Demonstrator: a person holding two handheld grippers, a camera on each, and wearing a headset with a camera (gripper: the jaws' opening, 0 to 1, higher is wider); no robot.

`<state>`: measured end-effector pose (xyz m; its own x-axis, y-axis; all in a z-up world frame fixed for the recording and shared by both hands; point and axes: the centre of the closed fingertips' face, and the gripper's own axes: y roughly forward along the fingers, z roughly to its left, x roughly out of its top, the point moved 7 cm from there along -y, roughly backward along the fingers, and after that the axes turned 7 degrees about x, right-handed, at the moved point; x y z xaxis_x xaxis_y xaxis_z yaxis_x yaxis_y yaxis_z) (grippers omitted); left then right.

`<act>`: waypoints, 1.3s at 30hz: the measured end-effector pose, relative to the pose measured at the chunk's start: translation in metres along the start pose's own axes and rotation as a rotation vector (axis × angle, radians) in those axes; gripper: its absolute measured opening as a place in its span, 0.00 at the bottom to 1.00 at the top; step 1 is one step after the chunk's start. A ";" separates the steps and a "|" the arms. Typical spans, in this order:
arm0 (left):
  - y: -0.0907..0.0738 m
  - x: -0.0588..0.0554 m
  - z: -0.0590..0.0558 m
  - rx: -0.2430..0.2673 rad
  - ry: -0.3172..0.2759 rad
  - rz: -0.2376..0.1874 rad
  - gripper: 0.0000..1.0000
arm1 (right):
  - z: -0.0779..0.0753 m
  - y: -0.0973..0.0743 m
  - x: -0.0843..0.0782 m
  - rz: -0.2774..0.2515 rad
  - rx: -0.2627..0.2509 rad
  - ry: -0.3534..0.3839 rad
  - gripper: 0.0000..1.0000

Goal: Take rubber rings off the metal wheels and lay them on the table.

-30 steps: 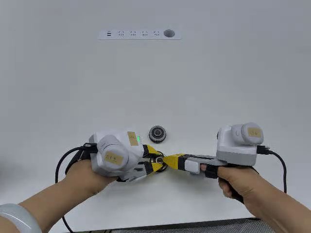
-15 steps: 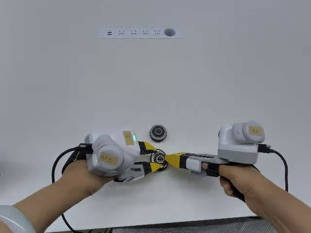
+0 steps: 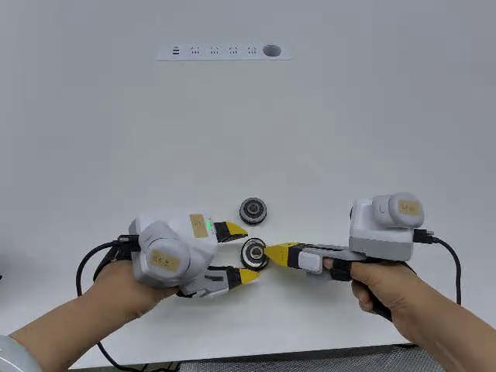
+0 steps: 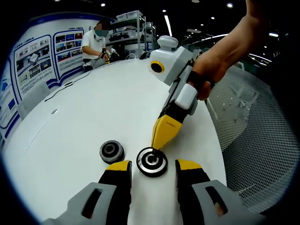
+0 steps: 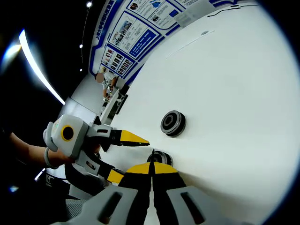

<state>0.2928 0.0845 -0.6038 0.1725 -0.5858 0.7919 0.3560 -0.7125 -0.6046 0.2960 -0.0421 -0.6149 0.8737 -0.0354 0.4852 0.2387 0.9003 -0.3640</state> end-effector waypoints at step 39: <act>-0.013 -0.022 0.015 0.076 -0.071 0.018 0.70 | 0.001 -0.043 0.017 -0.152 -0.005 0.047 0.02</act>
<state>0.2981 0.1125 -0.6121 0.2432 -0.5673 0.7867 0.4206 -0.6692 -0.6126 0.3008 -0.0808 -0.5905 0.8462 -0.1914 0.4973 0.3714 0.8810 -0.2929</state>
